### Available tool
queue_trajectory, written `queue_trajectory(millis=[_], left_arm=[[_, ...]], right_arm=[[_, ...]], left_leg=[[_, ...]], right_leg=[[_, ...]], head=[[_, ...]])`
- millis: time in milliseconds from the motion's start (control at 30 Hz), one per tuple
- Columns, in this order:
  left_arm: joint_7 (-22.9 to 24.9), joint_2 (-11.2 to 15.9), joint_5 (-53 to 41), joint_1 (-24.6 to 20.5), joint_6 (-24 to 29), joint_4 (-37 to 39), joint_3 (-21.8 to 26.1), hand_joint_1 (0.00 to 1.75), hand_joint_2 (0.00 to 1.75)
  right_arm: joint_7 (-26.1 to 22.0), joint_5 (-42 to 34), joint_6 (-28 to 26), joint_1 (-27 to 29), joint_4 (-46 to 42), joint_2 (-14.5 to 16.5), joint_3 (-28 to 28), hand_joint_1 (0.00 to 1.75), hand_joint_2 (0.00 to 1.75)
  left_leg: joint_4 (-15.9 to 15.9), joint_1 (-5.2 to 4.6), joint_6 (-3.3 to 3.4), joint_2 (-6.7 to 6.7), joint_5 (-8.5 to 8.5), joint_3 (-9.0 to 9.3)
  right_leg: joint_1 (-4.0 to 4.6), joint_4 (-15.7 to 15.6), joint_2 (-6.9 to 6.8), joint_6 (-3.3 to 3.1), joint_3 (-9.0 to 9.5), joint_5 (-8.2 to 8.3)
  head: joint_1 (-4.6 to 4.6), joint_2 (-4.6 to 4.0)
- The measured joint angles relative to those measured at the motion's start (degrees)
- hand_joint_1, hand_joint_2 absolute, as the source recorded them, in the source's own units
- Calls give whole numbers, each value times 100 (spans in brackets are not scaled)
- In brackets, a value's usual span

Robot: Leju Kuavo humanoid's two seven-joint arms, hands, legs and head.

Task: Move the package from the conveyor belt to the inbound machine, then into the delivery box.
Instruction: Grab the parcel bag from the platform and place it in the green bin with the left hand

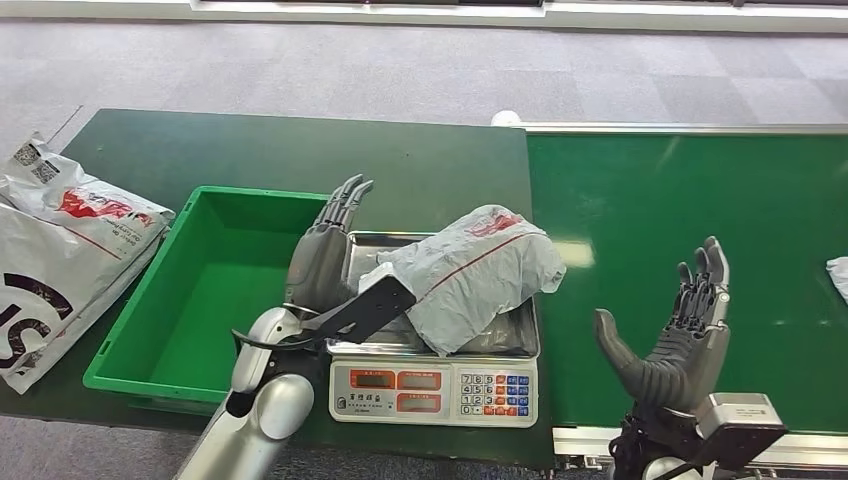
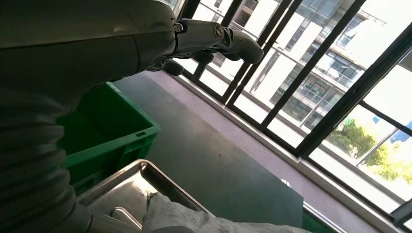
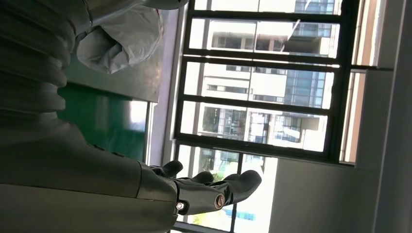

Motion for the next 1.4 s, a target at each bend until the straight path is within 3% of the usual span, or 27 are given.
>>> queue_trajectory(millis=[200, 367, 633, 800, 933, 1233, 1367, 1400], left_arm=[[479, -414, -262, -492, 14, 1022, -388, 0, 175], [548, -775, -167, -768, 5, 2042, -476, 0, 175], [527, -978, -48, -885, -55, 2621, -491, 0, 175], [484, -1157, 564, -908, -315, 3010, -529, 0, 175], [482, -1207, 962, -1163, -208, 3581, -782, 77, 175], [866, -1207, 916, -1441, 193, 4352, -1343, 77, 175], [900, -1207, 927, -1518, 198, 4428, -1441, 175, 175], [902, -1207, 931, -1536, 198, 4446, -1450, 175, 175]], right_arm=[[-178, 195, -249, 72, -99, 75, 132, 0, 175], [-147, 361, -480, 77, -361, 175, 284, 0, 175], [-150, 342, -505, 96, -480, 217, 352, 0, 175], [-157, 196, -548, 35, -514, 227, 414, 0, 175], [-109, 85, -599, -145, -514, 232, 529, 0, 175], [30, 200, -498, -281, -548, 336, 661, 0, 175], [30, 200, -488, -281, -550, 349, 667, 0, 175], [30, 199, -486, -281, -550, 355, 667, 0, 175]], left_leg=[[0, -1, 1, 3, 0, -1], [-1, -1, 3, 8, 2, -3], [-1, -1, 4, 9, 2, -4], [-1, -1, 4, 8, 2, -6], [-1, -1, 5, 8, 3, -4], [-2, 0, 4, 7, 3, 1], [-2, 0, 5, 6, 3, 2], [-2, 0, 5, 6, 3, 3]], right_leg=[[-3, 0, 4, 2, -4, 1], [-3, 0, 10, 2, -6, 2], [-4, 0, 14, 2, -6, 2], [-5, 0, 13, 3, -6, 2], [-5, 0, 10, 4, -2, 3], [-4, 1, 8, 4, 4, 3], [-5, 1, 7, 4, 7, 3], [-5, 1, 7, 4, 9, 3]], head=[[-1, 0], [1, 0], [1, 0], [1, 0], [0, 0], [0, 0], [1, 0], [1, 0]])
